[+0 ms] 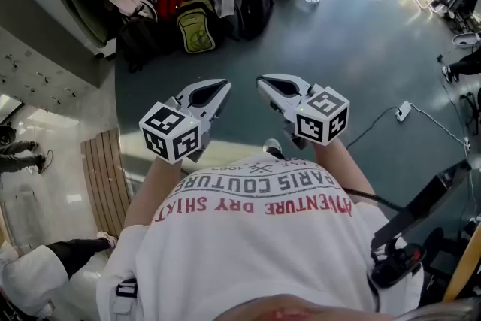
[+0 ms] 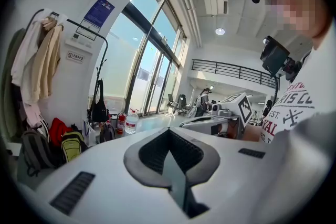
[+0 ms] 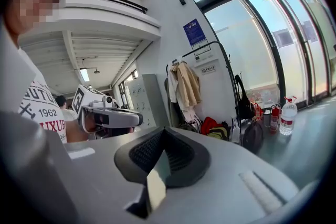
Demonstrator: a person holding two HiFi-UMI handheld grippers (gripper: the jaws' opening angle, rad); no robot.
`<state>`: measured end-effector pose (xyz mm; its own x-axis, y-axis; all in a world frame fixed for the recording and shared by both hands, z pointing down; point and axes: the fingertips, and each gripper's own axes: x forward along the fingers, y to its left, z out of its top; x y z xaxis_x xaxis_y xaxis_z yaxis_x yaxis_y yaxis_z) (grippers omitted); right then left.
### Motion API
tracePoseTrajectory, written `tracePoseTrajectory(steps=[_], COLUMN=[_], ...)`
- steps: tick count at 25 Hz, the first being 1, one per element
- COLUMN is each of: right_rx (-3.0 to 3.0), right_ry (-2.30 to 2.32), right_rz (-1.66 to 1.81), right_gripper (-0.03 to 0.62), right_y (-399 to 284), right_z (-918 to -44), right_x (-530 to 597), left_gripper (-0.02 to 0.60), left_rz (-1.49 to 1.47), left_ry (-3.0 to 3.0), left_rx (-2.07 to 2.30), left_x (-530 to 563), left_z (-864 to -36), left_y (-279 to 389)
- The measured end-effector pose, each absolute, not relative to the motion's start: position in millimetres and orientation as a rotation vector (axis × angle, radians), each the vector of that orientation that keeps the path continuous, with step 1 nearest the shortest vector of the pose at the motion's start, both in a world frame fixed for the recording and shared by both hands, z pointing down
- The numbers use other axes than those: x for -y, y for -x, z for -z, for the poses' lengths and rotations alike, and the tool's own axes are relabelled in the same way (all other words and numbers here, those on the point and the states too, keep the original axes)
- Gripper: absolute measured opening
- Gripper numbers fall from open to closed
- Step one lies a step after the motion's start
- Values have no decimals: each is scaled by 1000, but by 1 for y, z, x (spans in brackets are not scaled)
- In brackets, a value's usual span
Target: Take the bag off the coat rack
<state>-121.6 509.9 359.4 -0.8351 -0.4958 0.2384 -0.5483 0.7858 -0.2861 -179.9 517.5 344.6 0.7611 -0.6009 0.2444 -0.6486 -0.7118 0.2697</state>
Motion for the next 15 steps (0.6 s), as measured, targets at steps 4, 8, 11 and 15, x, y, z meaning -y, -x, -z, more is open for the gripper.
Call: tracePoseTrajectory(steps=[4,8,11,15], right_rx=[2822,2813,2810,2811], right_ry=[-834,-837,-836,-837], right_rz=[-539,-562,-579,-564], right_gripper=[2,2,2,2], right_y=[116,104,91,73], right_z=[-366,-374,-376,-373], right_x=[-505,-494,-483,-463], left_gripper=[2,2,2,2], left_rz=[-199,-204,-209,-223], left_ry=[-2615,-2608,-2603,-2602], left_rx=[952,936,929,924], left_x=[-512,-500,-489,-471], left_z=[-349,-354,-356,-357], left_y=[173,159,145,126])
